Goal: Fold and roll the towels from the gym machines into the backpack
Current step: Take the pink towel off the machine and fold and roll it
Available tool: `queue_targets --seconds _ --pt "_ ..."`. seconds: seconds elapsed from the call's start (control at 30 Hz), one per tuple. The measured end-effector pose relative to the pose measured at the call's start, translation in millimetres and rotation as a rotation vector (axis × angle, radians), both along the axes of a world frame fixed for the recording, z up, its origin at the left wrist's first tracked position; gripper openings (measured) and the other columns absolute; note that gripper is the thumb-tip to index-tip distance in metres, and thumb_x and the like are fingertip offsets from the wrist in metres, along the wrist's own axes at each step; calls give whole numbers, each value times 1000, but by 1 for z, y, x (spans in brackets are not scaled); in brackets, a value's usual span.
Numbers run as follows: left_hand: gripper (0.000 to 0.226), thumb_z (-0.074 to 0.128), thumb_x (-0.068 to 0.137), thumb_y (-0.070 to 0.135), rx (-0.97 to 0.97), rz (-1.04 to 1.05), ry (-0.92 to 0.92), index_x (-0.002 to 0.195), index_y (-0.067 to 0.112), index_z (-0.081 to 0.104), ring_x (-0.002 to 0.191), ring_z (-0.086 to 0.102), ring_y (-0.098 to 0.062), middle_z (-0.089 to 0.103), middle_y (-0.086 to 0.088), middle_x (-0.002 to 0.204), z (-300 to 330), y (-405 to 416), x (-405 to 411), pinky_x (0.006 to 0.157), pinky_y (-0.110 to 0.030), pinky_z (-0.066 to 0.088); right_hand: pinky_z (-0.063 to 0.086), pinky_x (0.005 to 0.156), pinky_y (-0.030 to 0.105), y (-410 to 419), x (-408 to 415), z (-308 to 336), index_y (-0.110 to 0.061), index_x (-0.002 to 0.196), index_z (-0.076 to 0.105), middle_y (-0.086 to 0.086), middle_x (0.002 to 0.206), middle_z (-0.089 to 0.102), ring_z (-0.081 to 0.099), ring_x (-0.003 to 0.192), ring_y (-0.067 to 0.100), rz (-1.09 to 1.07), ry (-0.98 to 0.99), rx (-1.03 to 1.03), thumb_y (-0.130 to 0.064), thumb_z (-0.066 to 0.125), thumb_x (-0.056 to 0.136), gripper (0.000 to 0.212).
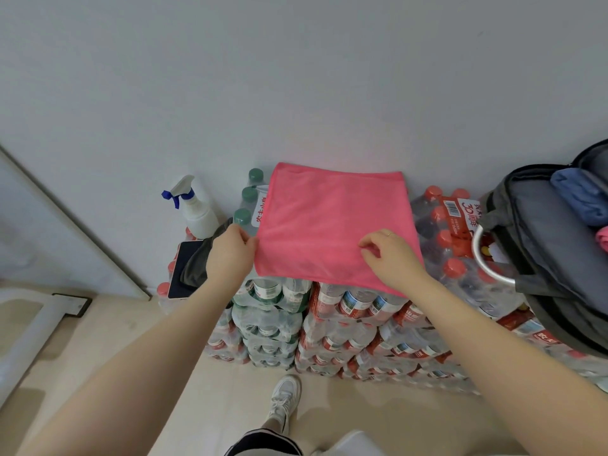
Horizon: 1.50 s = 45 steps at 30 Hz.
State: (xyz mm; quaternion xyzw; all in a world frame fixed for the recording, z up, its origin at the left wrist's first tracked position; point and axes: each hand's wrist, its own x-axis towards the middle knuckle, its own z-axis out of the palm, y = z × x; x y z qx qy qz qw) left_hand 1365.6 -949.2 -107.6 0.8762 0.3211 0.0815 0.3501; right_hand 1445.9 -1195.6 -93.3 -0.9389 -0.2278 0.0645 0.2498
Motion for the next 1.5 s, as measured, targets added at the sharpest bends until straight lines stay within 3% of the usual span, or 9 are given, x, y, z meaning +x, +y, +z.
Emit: queue_targets --seconds 0.13,0.33,0.43,0.53,0.63,0.73,0.93,1.23,1.5 --pt "21 49 90 26 -232 138 -130 78 9 52 82 64 -33 62 -11 83 -14 -12 -18 74 -41 48 40 86 29 -27 -9 -6 -10 104 61 6 113 54 52 103 21 -213 -121 89 -11 52 89 17" --pt "32 52 92 28 -694 284 -129 111 2 53 90 55 -24 59 -21 112 -20 -40 -23 97 -47 42 37 80 28 -57 -23 -23 -7 102 51 10 110 47 45 95 18 -494 6 261 -19 58 88 20" --pt "20 52 93 26 -762 302 -142 86 8 49 60 40 -18 45 -6 71 -19 -47 -20 65 -38 45 41 77 30 -53 -28 -24 -6 104 44 10 102 48 51 96 25 -600 158 483 -16 56 90 20" --pt "21 53 92 25 -761 311 -176 79 10 45 67 40 -18 43 -1 72 -24 -49 -20 56 -27 32 48 76 31 -49 -32 -24 0 114 45 13 104 50 54 96 25 -732 382 691 -12 56 90 29" --pt "25 53 91 28 -763 314 -195 75 13 43 70 44 -20 45 -1 75 -24 -44 -24 63 -29 40 54 57 23 -53 -33 -22 -4 107 49 4 94 53 57 78 19 -697 527 758 -9 59 88 22" --pt "27 53 92 26 -798 283 -246 72 12 41 69 50 -17 47 -3 79 -21 -40 -29 66 -26 49 46 57 24 -66 -31 -22 -5 104 49 3 84 52 49 63 14 -702 548 753 -9 59 88 20" --pt "29 63 86 19 -743 237 -244 67 13 43 57 47 -14 47 -3 69 -17 -33 -38 44 -14 50 45 58 26 -78 -35 -24 -9 89 41 10 84 50 48 57 16 -605 444 662 -6 57 89 16" --pt "16 51 93 11 -806 96 -198 85 14 38 47 64 -11 60 -11 78 -1 -44 -47 45 -17 51 39 46 22 -90 -42 -1 -12 79 50 7 71 54 49 53 14 -335 604 523 1 55 88 16" --pt "32 39 87 -2 -733 -14 -354 75 16 62 69 50 -13 55 -4 85 18 -46 -67 67 -23 45 51 65 19 -102 -58 15 -13 87 61 -1 71 59 55 66 9 -226 498 967 -2 55 84 12"
